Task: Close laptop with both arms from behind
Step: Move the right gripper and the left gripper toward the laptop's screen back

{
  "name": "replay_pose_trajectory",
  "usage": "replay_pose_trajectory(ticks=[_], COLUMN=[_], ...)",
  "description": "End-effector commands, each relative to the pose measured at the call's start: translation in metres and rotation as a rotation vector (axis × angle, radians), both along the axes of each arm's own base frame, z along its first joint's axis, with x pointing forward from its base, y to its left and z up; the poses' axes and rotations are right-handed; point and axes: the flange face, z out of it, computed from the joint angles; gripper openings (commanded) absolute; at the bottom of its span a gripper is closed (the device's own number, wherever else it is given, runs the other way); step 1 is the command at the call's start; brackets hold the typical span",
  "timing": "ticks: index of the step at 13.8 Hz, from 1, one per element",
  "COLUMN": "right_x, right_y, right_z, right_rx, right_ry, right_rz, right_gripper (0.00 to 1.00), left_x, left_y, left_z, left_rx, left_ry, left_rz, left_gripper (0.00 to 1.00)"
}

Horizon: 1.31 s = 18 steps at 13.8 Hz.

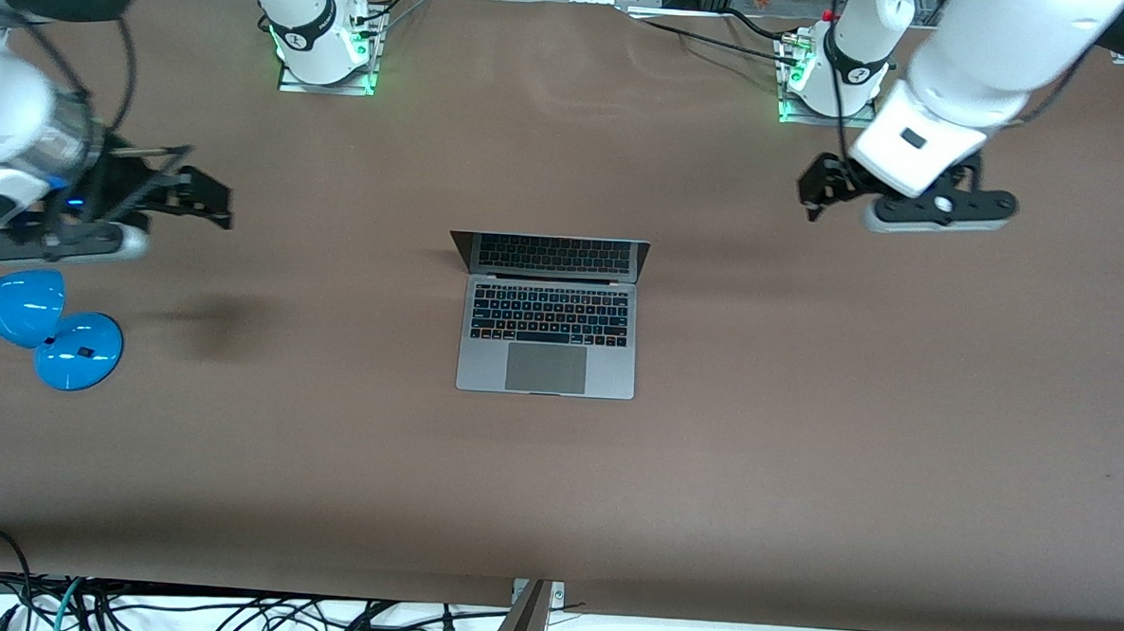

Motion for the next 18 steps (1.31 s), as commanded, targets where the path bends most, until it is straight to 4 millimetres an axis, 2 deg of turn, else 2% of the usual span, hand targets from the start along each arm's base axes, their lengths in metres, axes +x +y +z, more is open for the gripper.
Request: replay_pose_trajectory(ticks=[1, 4, 8, 10, 12, 14, 15, 17, 18], right_x=[-0.011, -0.016, -0.028, -0.036, -0.044, -0.054, -0.056, -0.059, -0.06], right_y=[0.045, 0.087, 0.132, 0.154, 0.175, 0.201, 0.207, 0.215, 0.22], right_z=[-0.007, -0.027, -0.047, -0.055, -0.064, -0.075, -0.081, -0.093, -0.098], right_rx=[-0.005, 0.054, 0.105, 0.095, 0.074, 0.056, 0.05, 0.048, 0.069], right_ry=[0.017, 0.079, 0.146, 0.16, 0.176, 0.193, 0.202, 0.229, 0.26], right_rz=[-0.038, -0.07, -0.019, -0.001, -0.054, -0.064, -0.061, -0.059, -0.066], right_gripper=[1.0, 1.0, 0.97, 0.87, 0.84, 0.72, 0.64, 0.6, 0.53], left_x=[-0.002, -0.011, -0.026, -0.035, -0.044, -0.046, -0.047, -0.045, -0.043], left_y=[-0.013, -0.032, -0.074, -0.096, -0.116, -0.136, -0.144, -0.157, -0.161], left_z=[0.005, 0.004, -0.01, -0.016, -0.022, -0.031, -0.036, -0.048, -0.053], left_rx=[-0.059, -0.071, -0.061, -0.056, -0.06, -0.071, -0.076, -0.085, -0.088], left_ry=[0.015, 0.023, 0.051, 0.06, 0.052, 0.041, 0.038, 0.032, 0.028], left_rz=[0.013, 0.003, 0.013, 0.014, 0.025, 0.067, 0.079, 0.09, 0.109], left_gripper=[1.0, 1.0, 1.0, 0.99, 0.97, 0.93, 0.89, 0.84, 0.81])
